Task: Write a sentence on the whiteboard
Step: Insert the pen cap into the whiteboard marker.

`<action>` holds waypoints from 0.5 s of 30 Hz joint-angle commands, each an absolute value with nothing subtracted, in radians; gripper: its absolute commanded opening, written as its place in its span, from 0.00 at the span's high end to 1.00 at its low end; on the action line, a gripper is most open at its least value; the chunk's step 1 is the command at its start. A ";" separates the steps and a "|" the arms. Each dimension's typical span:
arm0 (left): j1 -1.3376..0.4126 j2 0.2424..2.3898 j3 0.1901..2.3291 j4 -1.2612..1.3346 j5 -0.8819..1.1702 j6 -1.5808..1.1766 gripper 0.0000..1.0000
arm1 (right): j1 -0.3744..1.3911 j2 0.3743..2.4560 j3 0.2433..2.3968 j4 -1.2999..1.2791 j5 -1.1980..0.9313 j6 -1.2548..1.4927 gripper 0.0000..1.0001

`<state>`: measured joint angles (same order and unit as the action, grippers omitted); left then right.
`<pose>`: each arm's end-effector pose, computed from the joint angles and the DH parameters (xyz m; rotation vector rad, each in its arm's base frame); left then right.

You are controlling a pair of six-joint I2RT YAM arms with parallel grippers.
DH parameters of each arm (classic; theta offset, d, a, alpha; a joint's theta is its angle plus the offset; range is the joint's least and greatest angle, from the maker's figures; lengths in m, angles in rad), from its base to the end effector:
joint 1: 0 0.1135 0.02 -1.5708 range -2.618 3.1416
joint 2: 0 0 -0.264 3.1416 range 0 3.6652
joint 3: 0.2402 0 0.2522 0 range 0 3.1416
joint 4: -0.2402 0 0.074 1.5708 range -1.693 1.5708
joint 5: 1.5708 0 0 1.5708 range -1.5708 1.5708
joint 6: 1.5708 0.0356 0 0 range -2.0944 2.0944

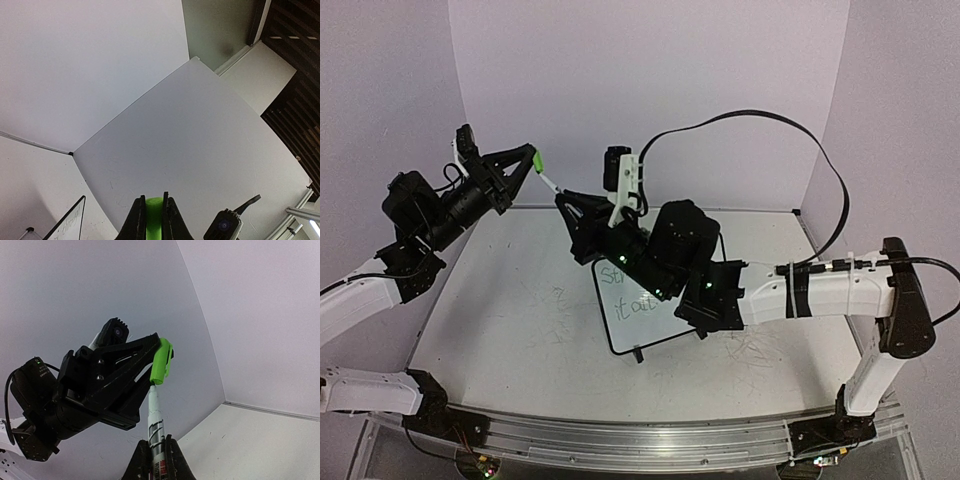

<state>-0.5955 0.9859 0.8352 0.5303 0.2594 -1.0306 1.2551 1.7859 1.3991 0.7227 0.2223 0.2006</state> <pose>0.1821 -0.1344 0.3963 -0.0373 1.3627 -1.5548 0.1405 0.4049 0.3704 -0.4806 1.2341 1.1168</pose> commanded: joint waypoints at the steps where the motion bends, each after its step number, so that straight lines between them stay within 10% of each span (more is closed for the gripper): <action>1: -0.595 0.974 0.827 0.581 0.273 -1.037 1.00 | 1.263 1.797 1.433 0.800 0.250 0.179 1.00; 15: -0.595 0.963 0.808 0.596 0.271 -1.062 1.00 | 1.295 1.963 1.546 1.013 0.431 -0.009 1.00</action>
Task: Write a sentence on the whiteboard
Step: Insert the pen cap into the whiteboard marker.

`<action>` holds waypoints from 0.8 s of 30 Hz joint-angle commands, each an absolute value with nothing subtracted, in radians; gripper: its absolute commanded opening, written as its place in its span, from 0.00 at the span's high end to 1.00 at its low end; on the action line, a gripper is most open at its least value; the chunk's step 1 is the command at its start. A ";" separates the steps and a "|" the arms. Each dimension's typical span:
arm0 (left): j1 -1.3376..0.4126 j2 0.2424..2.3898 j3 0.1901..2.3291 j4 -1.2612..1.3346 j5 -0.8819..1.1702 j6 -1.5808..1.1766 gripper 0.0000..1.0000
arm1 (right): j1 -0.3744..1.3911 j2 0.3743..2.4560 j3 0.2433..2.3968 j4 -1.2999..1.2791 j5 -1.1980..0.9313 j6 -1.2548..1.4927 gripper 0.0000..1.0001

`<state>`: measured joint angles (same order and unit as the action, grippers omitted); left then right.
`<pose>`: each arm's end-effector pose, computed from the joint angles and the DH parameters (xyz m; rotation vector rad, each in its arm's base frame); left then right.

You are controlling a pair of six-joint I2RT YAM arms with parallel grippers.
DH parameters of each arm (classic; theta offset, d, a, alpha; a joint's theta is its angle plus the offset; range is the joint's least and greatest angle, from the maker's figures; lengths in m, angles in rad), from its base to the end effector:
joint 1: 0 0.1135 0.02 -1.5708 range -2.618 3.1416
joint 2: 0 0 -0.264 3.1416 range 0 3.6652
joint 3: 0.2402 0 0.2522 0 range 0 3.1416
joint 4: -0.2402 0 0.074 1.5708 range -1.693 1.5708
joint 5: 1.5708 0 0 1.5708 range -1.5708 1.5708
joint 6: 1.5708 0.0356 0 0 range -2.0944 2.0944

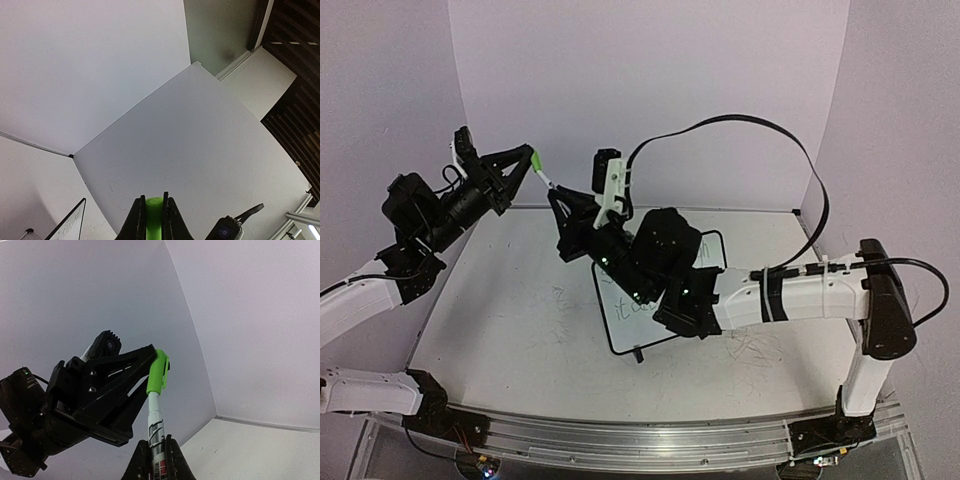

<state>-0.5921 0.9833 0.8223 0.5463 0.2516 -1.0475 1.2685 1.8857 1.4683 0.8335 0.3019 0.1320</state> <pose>0.1823 -0.1333 0.3940 -0.0571 1.3565 -1.5634 0.1437 0.4253 0.3637 -0.4125 1.1703 1.0549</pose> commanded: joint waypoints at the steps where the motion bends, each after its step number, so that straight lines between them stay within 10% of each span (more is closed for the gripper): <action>1: -0.595 0.960 0.804 0.598 0.270 -1.063 1.00 | 1.299 1.993 1.569 1.048 0.469 -0.046 1.00; 24: -0.670 0.941 0.644 0.597 0.305 -1.088 1.00 | 1.234 2.236 1.931 1.094 0.314 -0.327 1.00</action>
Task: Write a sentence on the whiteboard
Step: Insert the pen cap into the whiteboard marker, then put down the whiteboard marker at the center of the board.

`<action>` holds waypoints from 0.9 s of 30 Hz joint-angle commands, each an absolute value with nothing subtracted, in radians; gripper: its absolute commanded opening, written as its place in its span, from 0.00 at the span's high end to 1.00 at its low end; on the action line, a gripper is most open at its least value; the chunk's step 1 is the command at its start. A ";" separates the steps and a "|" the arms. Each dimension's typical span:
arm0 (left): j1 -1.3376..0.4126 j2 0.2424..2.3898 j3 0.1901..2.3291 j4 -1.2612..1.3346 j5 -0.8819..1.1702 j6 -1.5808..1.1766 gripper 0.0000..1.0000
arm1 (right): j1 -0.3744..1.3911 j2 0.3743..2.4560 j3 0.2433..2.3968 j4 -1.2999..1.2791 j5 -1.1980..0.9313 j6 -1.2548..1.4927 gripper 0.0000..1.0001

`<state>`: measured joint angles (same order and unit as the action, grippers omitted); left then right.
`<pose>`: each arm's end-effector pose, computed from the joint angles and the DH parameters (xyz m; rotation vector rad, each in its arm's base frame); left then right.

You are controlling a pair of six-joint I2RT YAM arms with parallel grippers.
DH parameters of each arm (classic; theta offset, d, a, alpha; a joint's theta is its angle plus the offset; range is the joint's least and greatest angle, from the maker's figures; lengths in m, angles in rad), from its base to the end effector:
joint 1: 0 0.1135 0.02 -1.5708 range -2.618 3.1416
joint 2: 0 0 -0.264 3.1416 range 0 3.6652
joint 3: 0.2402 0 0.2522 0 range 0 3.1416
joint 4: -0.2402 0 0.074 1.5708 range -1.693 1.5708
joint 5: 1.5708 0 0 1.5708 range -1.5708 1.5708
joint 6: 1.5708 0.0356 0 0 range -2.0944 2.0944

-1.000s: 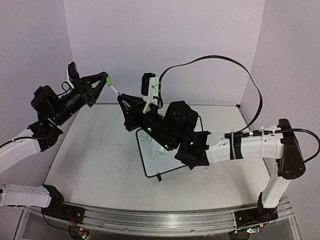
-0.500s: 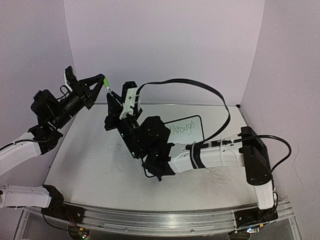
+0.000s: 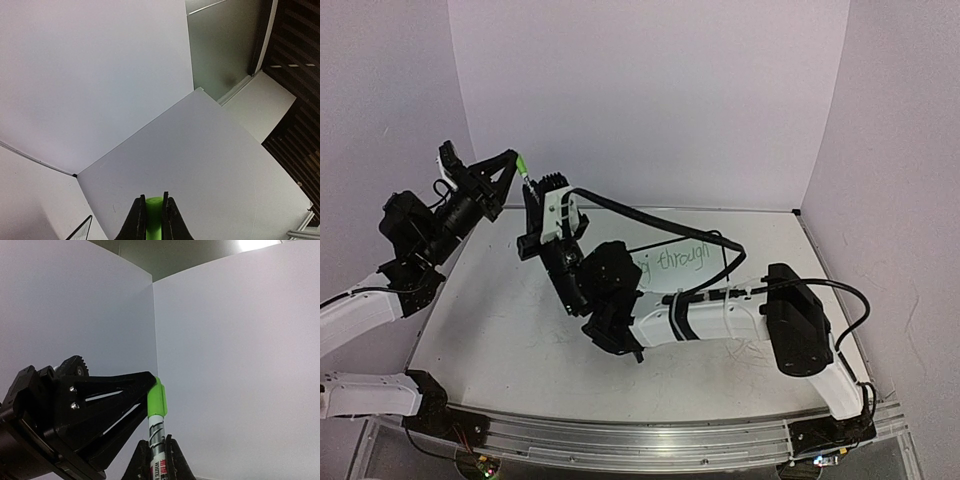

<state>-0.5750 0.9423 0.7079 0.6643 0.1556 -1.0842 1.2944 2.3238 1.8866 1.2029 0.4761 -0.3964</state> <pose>0.1784 -0.1222 0.3740 -0.1721 1.2801 -1.5416 0.1587 0.4997 0.3300 -0.2973 0.8754 0.6432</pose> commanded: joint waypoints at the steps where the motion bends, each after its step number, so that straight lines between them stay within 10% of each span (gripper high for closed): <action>1: -0.695 0.942 0.631 0.598 0.274 -1.086 1.00 | 1.226 2.237 1.945 1.070 0.295 -0.309 1.00; 12: -0.785 0.920 0.723 0.484 0.111 -0.913 1.00 | 1.219 2.048 1.691 1.024 0.326 -0.241 1.00; 18: -0.778 0.926 0.871 0.388 0.102 -0.740 0.38 | 1.166 1.702 1.226 1.019 0.384 -0.186 1.00; 27: -0.771 0.910 0.920 0.251 0.062 -0.611 0.23 | 0.737 1.158 0.753 0.416 0.301 0.189 1.00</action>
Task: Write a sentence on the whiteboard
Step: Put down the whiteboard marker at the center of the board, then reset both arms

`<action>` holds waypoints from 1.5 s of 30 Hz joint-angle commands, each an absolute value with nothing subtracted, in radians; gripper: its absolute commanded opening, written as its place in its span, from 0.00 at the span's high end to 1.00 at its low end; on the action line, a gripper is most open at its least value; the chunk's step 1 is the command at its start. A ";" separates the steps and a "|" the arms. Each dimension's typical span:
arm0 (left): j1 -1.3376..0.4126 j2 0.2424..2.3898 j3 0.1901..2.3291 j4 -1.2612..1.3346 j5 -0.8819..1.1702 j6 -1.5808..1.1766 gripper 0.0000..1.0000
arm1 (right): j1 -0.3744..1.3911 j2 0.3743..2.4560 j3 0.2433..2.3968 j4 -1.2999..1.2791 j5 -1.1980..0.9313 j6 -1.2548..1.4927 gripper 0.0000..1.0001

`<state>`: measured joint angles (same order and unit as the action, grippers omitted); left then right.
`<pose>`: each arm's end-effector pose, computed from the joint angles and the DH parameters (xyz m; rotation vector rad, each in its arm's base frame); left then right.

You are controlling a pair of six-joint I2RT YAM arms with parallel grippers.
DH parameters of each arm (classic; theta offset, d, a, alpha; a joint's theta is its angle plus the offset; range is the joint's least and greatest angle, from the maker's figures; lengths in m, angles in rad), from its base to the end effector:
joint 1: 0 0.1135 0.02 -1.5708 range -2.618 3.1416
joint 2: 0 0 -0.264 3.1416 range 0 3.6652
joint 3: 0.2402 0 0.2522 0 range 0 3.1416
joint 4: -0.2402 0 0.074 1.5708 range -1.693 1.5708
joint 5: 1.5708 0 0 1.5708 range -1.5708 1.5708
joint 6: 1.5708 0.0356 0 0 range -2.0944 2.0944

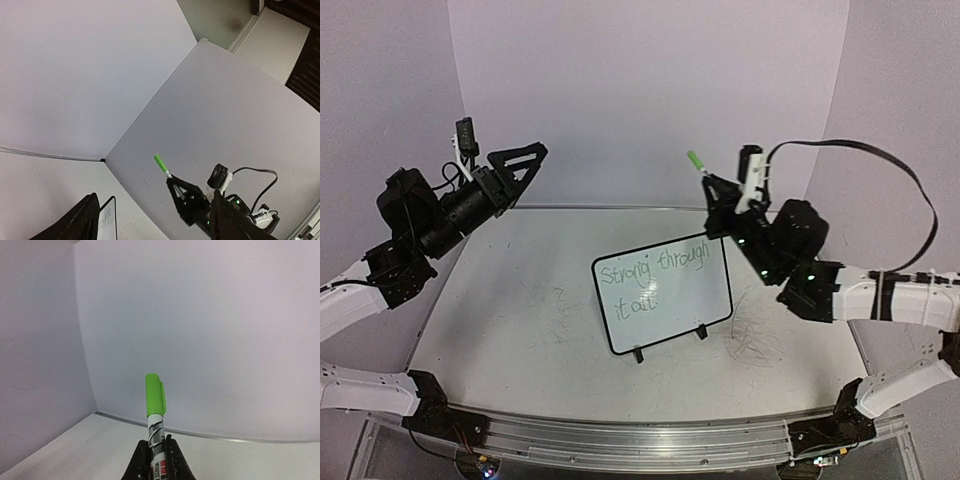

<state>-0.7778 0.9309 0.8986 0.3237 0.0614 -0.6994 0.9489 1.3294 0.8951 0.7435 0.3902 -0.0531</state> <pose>0.1510 -0.1518 0.4088 0.1122 1.3910 -1.2933 0.1894 0.2410 0.3537 -0.3057 1.2669 0.5219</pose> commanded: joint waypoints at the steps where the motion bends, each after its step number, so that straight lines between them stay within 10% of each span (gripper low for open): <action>1: -0.770 0.907 0.914 0.250 0.056 -0.605 0.22 | 0.670 1.122 0.718 0.342 0.253 0.242 1.00; 9: -0.770 0.911 0.897 0.230 0.034 -0.578 0.19 | 0.263 1.105 0.488 0.193 -0.157 0.445 0.98; 26: -0.770 0.879 0.897 0.146 0.010 -0.574 0.16 | 0.231 1.307 0.390 0.288 -0.136 0.636 0.89; 40: -0.770 0.859 0.993 0.009 -0.111 -0.442 0.15 | 0.231 0.815 0.610 -0.230 0.073 0.551 0.03; 45: -0.770 0.872 1.121 -0.112 -0.172 -0.355 0.14 | 0.232 0.664 0.910 -0.370 0.043 0.388 0.02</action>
<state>-0.7750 0.8738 0.9874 -0.0331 -0.1027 -0.4543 0.2350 0.7449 0.6826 -0.2324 0.0136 0.5409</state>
